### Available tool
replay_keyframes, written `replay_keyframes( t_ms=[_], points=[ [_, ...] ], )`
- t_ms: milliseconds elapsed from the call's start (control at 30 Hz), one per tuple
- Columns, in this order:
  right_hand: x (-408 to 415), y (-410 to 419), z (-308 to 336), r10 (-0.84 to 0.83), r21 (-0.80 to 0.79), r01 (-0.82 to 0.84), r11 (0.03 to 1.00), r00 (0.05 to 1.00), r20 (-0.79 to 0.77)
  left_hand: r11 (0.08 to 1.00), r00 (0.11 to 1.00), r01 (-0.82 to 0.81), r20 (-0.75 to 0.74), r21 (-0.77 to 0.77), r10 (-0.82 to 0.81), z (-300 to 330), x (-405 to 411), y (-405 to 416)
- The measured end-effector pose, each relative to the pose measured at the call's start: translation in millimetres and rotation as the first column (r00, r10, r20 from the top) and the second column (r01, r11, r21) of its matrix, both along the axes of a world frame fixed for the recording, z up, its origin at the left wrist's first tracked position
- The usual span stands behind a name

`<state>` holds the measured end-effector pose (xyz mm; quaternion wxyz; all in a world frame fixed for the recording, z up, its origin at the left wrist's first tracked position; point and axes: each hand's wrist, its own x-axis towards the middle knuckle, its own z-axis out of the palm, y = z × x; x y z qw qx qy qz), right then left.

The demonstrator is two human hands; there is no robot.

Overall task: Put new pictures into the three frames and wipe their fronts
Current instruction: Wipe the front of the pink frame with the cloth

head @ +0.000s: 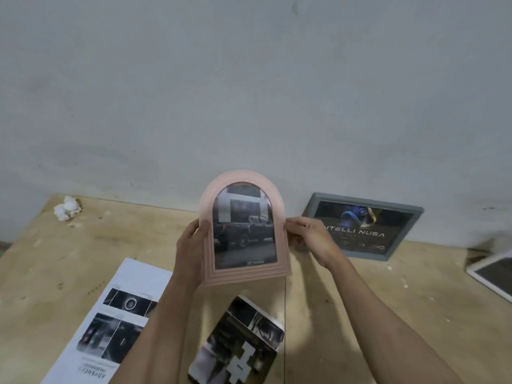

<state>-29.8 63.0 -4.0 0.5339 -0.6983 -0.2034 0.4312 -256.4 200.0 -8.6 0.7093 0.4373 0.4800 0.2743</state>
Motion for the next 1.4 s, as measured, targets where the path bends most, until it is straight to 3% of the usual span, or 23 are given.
replay_keyframes(
  t_ms=[200, 333, 433, 600, 733, 900, 1000, 1133, 1400],
  points=[
    [44, -72, 33, -0.066, -0.004, 0.066, 0.998, 0.996, 0.062, 0.986, 0.989, 0.131, 0.050, 0.105, -0.137, 23, 59, -50],
    [83, -132, 56, -0.131, 0.001, 0.132, 0.991, 0.985, 0.111, 0.959, 0.972, 0.232, 0.006, 0.161, -0.236, 35, 118, -90],
    [135, -197, 60, -0.194, -0.021, 0.201, 0.979, 0.964, 0.182, 0.902, 0.930, 0.362, -0.022, 0.233, -0.367, 39, 180, -137],
    [230, -310, 47, -0.342, -0.027, 0.363, 0.931, 0.898, 0.276, 0.730, 0.815, 0.562, -0.112, 0.390, -0.568, 31, 283, -216],
    [300, -380, 32, -0.333, -0.080, 0.383, 0.920, 0.874, 0.353, 0.659, 0.783, 0.616, -0.242, 0.432, -0.573, 8, 372, -271],
    [350, -400, 4, -0.213, -0.201, 0.400, 0.894, 0.775, 0.596, 0.674, 0.798, 0.601, -0.377, 0.430, -0.471, -18, 424, -315],
    [361, -397, -15, -0.204, -0.200, 0.391, 0.899, 0.776, 0.597, 0.705, 0.814, 0.573, -0.386, 0.417, -0.434, -29, 433, -329],
    [371, -393, -30, -0.176, -0.220, 0.379, 0.899, 0.772, 0.611, 0.697, 0.786, 0.582, -0.508, 0.419, -0.352, -42, 446, -336],
    [388, -383, -57, -0.236, -0.249, 0.430, 0.868, 0.798, 0.554, 0.621, 0.740, 0.618, -0.623, 0.483, -0.252, -51, 470, -339]
  ],
)
